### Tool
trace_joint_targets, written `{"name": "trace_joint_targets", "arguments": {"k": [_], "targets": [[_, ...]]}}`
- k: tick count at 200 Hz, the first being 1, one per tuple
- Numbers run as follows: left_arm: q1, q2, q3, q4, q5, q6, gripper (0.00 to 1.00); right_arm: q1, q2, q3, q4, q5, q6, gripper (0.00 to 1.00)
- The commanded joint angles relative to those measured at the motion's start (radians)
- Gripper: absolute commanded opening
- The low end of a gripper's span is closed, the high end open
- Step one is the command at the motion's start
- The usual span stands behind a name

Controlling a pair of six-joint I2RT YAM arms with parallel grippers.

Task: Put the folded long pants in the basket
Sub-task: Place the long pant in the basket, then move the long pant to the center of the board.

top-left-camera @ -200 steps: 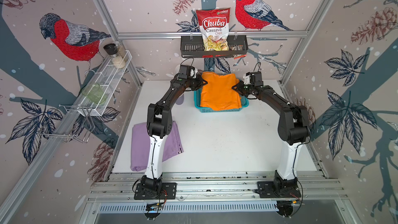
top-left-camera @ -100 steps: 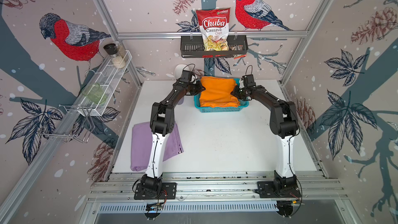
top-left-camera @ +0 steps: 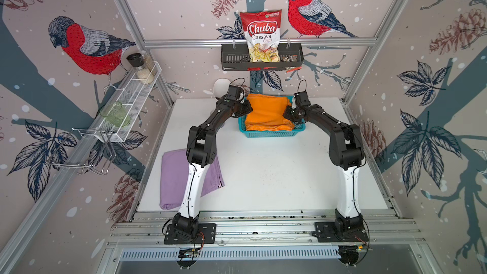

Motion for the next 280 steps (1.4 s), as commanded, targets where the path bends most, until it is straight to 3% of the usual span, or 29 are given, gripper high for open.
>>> {"name": "trace_joint_targets", "arguments": {"k": [1, 10, 27, 43, 55, 103, 136, 158, 204, 224, 262, 280], "targets": [[0.003, -0.031, 0.049, -0.021, 0.007, -0.008, 0.45, 0.000, -0.034, 0.063, -0.037, 0.050, -0.042, 0.33], [0.004, -0.042, 0.060, -0.019, 0.015, -0.017, 0.58, 0.001, -0.043, 0.087, -0.051, 0.057, -0.051, 0.37], [0.002, -0.070, 0.064, -0.004, 0.035, -0.033, 0.63, 0.003, -0.064, 0.118, -0.070, 0.075, -0.071, 0.42], [0.002, -0.094, 0.065, 0.014, 0.048, -0.044, 0.79, 0.012, -0.090, 0.120, -0.073, 0.104, -0.091, 0.54], [0.004, -0.103, 0.075, 0.016, 0.058, -0.051, 0.80, 0.015, -0.101, 0.120, -0.076, 0.122, -0.101, 0.59], [0.005, -0.177, 0.023, -0.031, 0.047, -0.013, 0.79, 0.058, -0.176, 0.040, -0.096, 0.152, -0.106, 0.60], [0.006, -0.396, -0.285, 0.053, 0.006, 0.028, 0.78, 0.178, -0.307, -0.155, -0.026, 0.167, -0.091, 0.60], [0.013, -0.603, -0.568, 0.133, -0.114, 0.047, 0.78, 0.285, -0.395, -0.308, 0.075, 0.154, -0.046, 0.60], [0.141, -0.978, -1.154, 0.238, -0.231, -0.052, 0.78, 0.523, -0.476, -0.509, 0.306, 0.163, 0.037, 0.65], [0.171, -1.096, -1.323, 0.226, -0.296, -0.079, 0.78, 0.591, -0.442, -0.512, 0.324, 0.195, 0.056, 0.66], [0.221, -1.258, -1.553, 0.259, -0.365, -0.172, 0.75, 0.598, -0.402, -0.558, 0.375, 0.128, 0.121, 0.66], [0.237, -1.253, -1.609, 0.277, -0.337, -0.186, 0.66, 0.588, -0.405, -0.566, 0.352, 0.136, 0.118, 0.66]]}}
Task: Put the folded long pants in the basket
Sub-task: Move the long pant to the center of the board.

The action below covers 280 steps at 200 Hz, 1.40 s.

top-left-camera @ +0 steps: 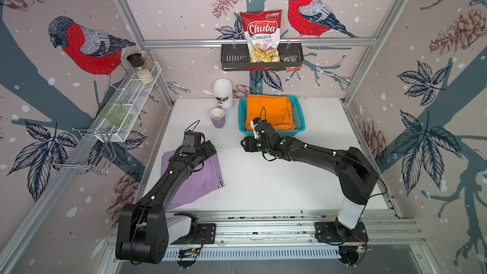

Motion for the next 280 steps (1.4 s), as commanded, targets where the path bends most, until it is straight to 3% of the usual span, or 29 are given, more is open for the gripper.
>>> {"name": "trace_joint_targets", "arguments": {"k": [1, 8, 21, 30, 73, 129, 206, 214, 235, 280], "targets": [[0.017, -0.001, -0.057, 0.077, -0.009, -0.048, 0.64, -0.009, -0.002, -0.009, 0.033, -0.007, 0.033, 0.66], [0.018, 0.020, -0.062, 0.068, 0.006, -0.050, 0.53, -0.016, -0.008, -0.016, 0.023, -0.007, 0.034, 0.66], [0.019, 0.067, -0.065, 0.060, 0.049, -0.046, 0.15, -0.034, -0.025, -0.033, 0.006, -0.002, 0.036, 0.66], [0.018, 0.098, -0.070, 0.059, 0.071, -0.048, 0.00, -0.047, -0.045, -0.054, -0.003, 0.006, 0.037, 0.67], [-0.011, 0.203, -0.083, 0.076, 0.162, -0.045, 0.00, -0.138, -0.169, -0.192, -0.009, 0.007, 0.071, 0.66], [-0.278, 0.378, 0.049, 0.150, 0.180, -0.152, 0.00, -0.201, -0.276, -0.342, -0.003, -0.040, 0.117, 0.67], [-0.517, 0.637, 0.355, 0.249, 0.226, -0.344, 0.00, -0.204, -0.281, -0.478, 0.104, -0.136, 0.207, 0.67], [-0.527, 0.637, 0.375, 0.248, 0.221, -0.353, 0.00, -0.204, -0.275, -0.486, 0.117, -0.148, 0.207, 0.68], [-0.528, 0.588, 0.386, 0.228, 0.190, -0.348, 0.00, -0.203, -0.254, -0.490, 0.140, -0.167, 0.205, 0.84], [-0.480, 0.466, 0.366, 0.093, 0.146, -0.235, 0.02, -0.205, -0.152, -0.451, 0.190, -0.247, 0.197, 0.86]]}}
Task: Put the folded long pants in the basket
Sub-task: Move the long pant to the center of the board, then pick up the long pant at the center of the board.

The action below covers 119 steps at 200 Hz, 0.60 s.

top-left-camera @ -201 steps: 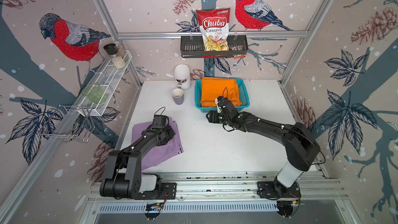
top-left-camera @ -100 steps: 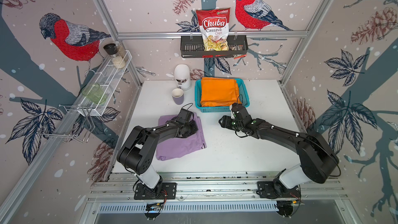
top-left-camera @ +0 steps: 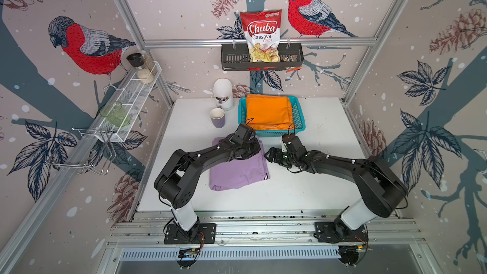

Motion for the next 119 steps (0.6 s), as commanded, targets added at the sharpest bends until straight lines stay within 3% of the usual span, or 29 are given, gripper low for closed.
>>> {"name": "trace_joint_targets", "arguments": {"k": [1, 41, 88, 119], "targets": [[0.037, -0.055, -0.025, -0.085, -0.048, 0.076, 0.02, 0.003, 0.047, 0.032, 0.057, -0.062, -0.002, 0.86], [0.151, -0.100, -0.157, -0.095, -0.041, 0.147, 0.02, 0.016, 0.140, 0.088, 0.055, -0.088, 0.007, 0.86], [0.152, -0.021, -0.221, -0.027, 0.034, 0.134, 0.01, 0.027, 0.212, 0.128, 0.049, -0.127, 0.026, 0.83], [0.151, -0.012, -0.248, -0.003, 0.051, 0.121, 0.01, 0.033, 0.259, 0.160, 0.052, -0.156, 0.030, 0.74]]}}
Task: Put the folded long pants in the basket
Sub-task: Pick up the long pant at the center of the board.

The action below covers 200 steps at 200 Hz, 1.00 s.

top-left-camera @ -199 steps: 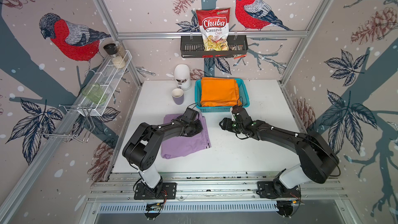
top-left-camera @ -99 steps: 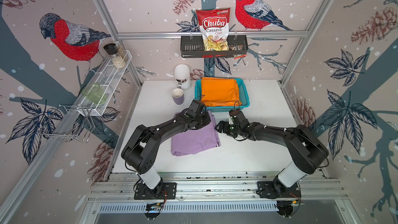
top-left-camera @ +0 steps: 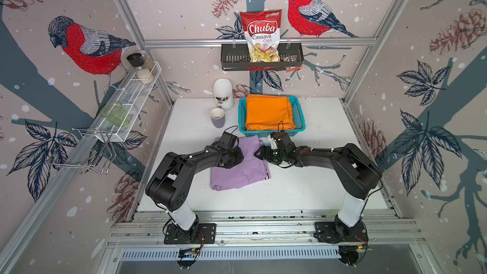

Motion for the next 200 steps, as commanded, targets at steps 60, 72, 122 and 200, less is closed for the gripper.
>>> {"name": "trace_joint_targets", "arguments": {"k": [60, 72, 122, 200], "targets": [[0.001, -0.026, -0.010, -0.028, 0.001, -0.013, 0.02, -0.002, -0.002, -0.015, -0.049, 0.002, 0.038, 0.05], [0.003, -0.044, 0.011, -0.040, -0.007, -0.005, 0.05, -0.003, -0.030, -0.026, -0.064, 0.023, 0.038, 0.00], [0.039, -0.133, 0.108, -0.114, -0.037, 0.067, 0.72, -0.052, -0.179, -0.128, -0.179, 0.078, 0.027, 0.00], [0.119, -0.114, -0.030, 0.010, 0.059, 0.118, 0.86, -0.101, -0.259, -0.223, -0.153, 0.059, -0.007, 0.00]]}}
